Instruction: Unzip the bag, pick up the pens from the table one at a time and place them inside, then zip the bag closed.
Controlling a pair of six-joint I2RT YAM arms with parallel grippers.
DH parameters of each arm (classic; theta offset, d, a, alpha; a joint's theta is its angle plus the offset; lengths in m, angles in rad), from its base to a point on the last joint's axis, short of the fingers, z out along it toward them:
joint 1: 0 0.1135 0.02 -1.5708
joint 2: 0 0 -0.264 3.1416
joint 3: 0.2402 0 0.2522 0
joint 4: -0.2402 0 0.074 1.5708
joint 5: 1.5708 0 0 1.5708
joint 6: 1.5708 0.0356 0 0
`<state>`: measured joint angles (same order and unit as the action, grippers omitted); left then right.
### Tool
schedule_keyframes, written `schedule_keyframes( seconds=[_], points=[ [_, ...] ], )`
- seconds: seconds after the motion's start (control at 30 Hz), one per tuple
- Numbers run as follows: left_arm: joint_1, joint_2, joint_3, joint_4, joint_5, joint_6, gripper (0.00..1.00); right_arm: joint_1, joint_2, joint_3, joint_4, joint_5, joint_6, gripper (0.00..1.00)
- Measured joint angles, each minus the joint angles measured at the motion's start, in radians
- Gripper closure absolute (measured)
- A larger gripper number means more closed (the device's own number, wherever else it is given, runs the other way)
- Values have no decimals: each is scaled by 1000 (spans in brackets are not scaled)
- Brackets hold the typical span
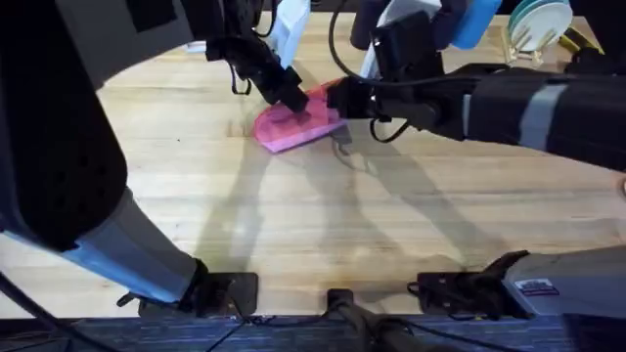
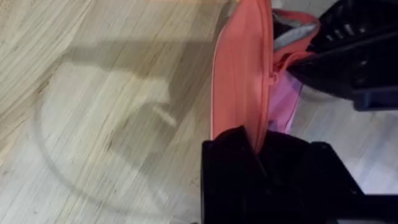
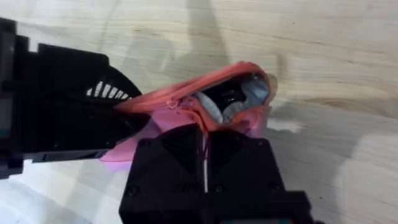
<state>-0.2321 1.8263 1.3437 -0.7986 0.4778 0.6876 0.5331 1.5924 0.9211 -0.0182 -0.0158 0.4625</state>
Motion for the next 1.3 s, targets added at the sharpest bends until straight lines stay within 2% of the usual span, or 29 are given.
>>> schedule_keyframes(
  seconds=[0.4,0.67,0.97,1.13,1.3],
  points=[
    [-1,0,0,6,18,0,958,-109,-81,-8,-18,-29,-14,972],
    [-1,0,0,5,19,0,958,-170,-86,-8,-17,-25,-14,972],
    [-1,0,0,5,19,0,958,-190,-92,-8,-5,-56,-41,972],
    [-1,0,0,6,19,0,958,-190,-158,-8,-15,-84,-59,972],
    [-1,0,0,6,19,0,958,-191,-225,-8,-15,-142,-188,972]
  ],
)
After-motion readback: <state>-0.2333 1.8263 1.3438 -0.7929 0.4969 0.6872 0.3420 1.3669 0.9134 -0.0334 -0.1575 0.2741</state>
